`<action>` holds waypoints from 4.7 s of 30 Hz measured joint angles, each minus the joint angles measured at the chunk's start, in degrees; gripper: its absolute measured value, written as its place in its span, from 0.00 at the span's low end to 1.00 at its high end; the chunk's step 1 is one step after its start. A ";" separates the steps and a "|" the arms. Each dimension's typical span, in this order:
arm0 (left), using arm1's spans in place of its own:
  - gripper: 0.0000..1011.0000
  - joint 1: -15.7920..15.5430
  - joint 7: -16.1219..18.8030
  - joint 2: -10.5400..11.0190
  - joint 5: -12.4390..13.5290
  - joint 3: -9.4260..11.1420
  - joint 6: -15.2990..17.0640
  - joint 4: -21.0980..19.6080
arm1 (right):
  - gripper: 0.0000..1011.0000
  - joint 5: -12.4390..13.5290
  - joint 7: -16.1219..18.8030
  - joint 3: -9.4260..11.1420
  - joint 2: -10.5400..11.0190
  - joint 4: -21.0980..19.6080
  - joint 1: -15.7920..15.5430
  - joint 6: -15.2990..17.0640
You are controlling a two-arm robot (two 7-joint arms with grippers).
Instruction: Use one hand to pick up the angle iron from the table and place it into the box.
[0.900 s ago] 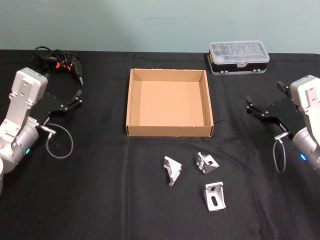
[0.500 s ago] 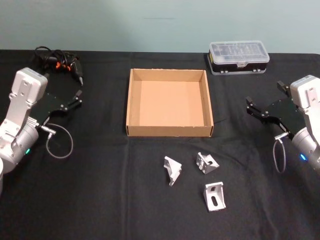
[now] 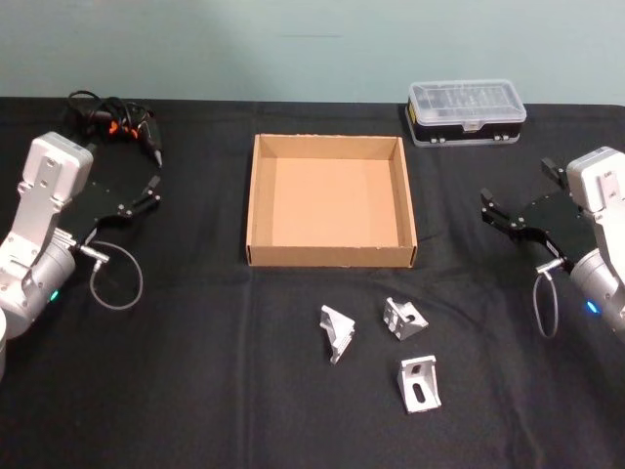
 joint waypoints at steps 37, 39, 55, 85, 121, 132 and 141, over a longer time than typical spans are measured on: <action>1.00 0.00 0.00 0.00 0.00 0.00 0.00 0.00 | 0.99 14.59 46.69 -0.12 11.43 -1.11 1.43 -5.70; 1.00 0.00 0.00 0.00 0.00 0.00 0.00 0.00 | 0.99 14.20 48.88 -0.90 11.42 -1.23 1.80 -5.71; 1.00 0.00 0.00 0.00 0.00 0.00 0.00 0.00 | 0.99 9.60 52.57 -5.08 8.42 -0.97 5.01 -4.17; 1.00 0.00 0.00 0.00 0.00 0.00 0.00 0.00 | 0.99 4.91 50.59 -9.09 2.83 6.68 9.80 -1.17; 1.00 0.00 0.00 0.00 0.00 0.00 0.00 0.00 | 0.67 3.48 50.34 -10.48 1.54 8.25 11.05 -0.21; 1.00 0.00 0.00 0.00 0.00 0.00 0.00 0.00 | 0.39 3.60 50.38 -10.40 1.59 8.17 11.02 -0.34; 1.00 0.00 0.00 0.00 0.00 0.00 0.00 0.00 | 0.32 3.59 50.44 -10.42 1.59 8.19 10.97 -0.32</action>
